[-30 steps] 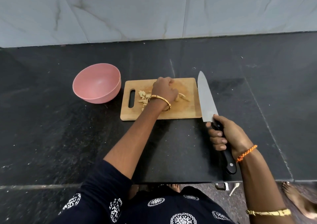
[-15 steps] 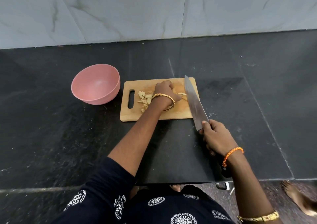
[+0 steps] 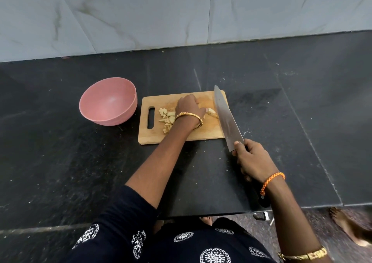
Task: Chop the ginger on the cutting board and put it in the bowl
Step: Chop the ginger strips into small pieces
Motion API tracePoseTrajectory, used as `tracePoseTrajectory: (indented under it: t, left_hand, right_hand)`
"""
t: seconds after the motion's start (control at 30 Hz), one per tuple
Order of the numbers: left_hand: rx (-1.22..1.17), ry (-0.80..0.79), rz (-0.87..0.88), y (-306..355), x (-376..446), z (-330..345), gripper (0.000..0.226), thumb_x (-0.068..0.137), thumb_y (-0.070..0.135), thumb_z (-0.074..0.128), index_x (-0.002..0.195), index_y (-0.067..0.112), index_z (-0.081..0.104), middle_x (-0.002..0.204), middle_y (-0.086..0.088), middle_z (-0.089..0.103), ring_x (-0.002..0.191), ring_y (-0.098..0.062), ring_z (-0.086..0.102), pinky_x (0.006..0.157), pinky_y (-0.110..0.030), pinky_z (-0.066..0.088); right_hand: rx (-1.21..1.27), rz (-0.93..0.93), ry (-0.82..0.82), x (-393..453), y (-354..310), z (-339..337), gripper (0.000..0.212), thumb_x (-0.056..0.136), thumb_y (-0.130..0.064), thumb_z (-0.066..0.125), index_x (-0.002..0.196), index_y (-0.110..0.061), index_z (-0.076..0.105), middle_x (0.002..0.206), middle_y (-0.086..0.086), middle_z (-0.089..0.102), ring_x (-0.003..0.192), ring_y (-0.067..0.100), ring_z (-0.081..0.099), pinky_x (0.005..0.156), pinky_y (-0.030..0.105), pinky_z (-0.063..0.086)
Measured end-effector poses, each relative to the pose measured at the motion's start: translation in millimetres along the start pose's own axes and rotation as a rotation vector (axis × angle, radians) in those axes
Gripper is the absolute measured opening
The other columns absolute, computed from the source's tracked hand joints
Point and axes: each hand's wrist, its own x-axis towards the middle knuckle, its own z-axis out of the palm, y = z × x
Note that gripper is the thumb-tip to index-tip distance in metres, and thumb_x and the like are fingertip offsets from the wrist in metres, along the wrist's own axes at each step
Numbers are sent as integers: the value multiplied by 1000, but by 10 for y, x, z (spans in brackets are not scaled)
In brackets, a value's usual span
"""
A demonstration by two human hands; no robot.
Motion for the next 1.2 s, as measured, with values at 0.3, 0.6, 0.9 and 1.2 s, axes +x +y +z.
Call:
tracePoseTrajectory:
  t: [0.3,0.6,0.9,1.2]
  left_hand:
    - [110,-40,23,82,-116,-46,41,75,30,67,113,18,58,118,-6,54,99,-23,56,77,-28,46]
    - [185,113,74,94,-192,26,23,84,24,63,105,13,66,110,-8,55,94,-27,58,73,-33,50]
    - [122,198,85,80,-215,-14,16,89,18,57,90,11,71,103,-9,59,88,-26,59,63,-30,44]
    - [174,-204,128,-41,-226,-343,32,76,18,75,106,13,64,101,-7,63,100,-25,57,85,-31,46]
  right_hand:
    - [21,-15,10,5,-15,57,28,98,-29,42,78,-12,54,60,3,49,39,15,43,33,21,34]
    - [54,-4,30,-23,37,86,28,97,-29,43,80,-10,53,61,5,49,41,17,42,33,21,34]
    - [43,1,25,-49,30,103,29,98,-30,42,83,-8,54,65,7,51,41,17,43,34,23,36]
    - [-64,-119,99,-108,-53,147,34,99,-28,38,81,-7,56,70,6,59,66,22,53,57,30,40]
